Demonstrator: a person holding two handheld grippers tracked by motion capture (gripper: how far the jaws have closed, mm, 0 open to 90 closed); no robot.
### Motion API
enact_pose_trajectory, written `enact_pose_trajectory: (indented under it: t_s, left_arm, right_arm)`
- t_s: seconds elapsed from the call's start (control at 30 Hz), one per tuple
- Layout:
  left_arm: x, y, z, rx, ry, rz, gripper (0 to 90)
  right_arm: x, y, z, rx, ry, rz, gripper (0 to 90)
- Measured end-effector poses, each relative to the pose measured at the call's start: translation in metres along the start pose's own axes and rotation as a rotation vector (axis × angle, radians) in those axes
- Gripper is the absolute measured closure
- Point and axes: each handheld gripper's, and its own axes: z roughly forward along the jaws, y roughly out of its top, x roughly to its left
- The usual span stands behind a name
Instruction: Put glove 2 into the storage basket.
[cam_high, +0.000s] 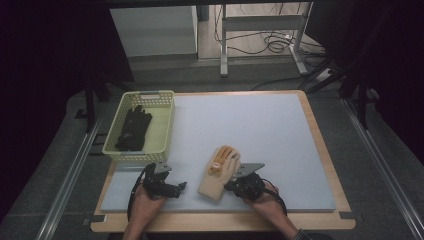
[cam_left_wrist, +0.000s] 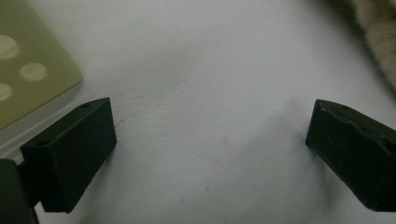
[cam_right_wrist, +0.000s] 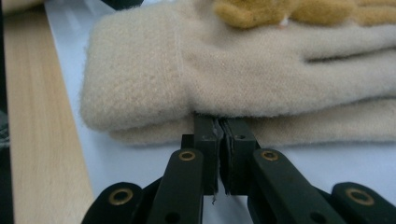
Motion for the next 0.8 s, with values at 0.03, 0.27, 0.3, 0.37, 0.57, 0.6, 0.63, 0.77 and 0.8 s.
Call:
enact_pose_trajectory:
  t_s: [0.03,0.27,0.3,0.37,0.57,0.6,0.63,0.77,0.8]
  left_arm:
    - [0.000,0.000,0.000,0.000,0.000,0.000,1.9]
    - [0.000,0.000,0.000,0.000,-0.001,0.000,1.9]
    - [0.000,0.000,0.000,0.000,-0.001,0.000,1.9]
    - [0.000,0.000,0.000,0.000,0.000,-0.001,1.9]
    - [0.000,0.000,0.000,0.001,-0.001,0.000,1.9]
    - [0.000,0.000,0.000,0.000,0.000,-0.001,1.9]
    - [0.000,0.000,0.000,0.000,0.000,-0.001,1.9]
    - [0.000,0.000,0.000,0.001,-0.001,0.000,1.9]
    - [0.000,0.000,0.000,0.000,-0.001,-0.001,1.9]
  right_arm:
    - [0.001,0.002,0.002,0.000,-0.006,-0.001,84.8]
    - [0.002,0.011,0.014,-0.006,-0.027,-0.002,84.8]
    - [0.002,0.011,0.014,-0.006,-0.027,-0.002,84.8]
    - [0.003,0.016,0.019,-0.007,-0.041,-0.014,84.8]
    - [0.003,0.018,0.023,-0.015,-0.049,-0.018,84.4]
    - [0.004,0.017,0.023,-0.018,-0.050,-0.016,83.9]
    - [0.004,0.017,0.023,-0.019,-0.049,-0.014,83.3]
    - [0.006,0.017,0.020,-0.002,-0.054,-0.032,80.1]
    - [0.007,0.017,0.018,0.004,-0.053,-0.035,79.6]
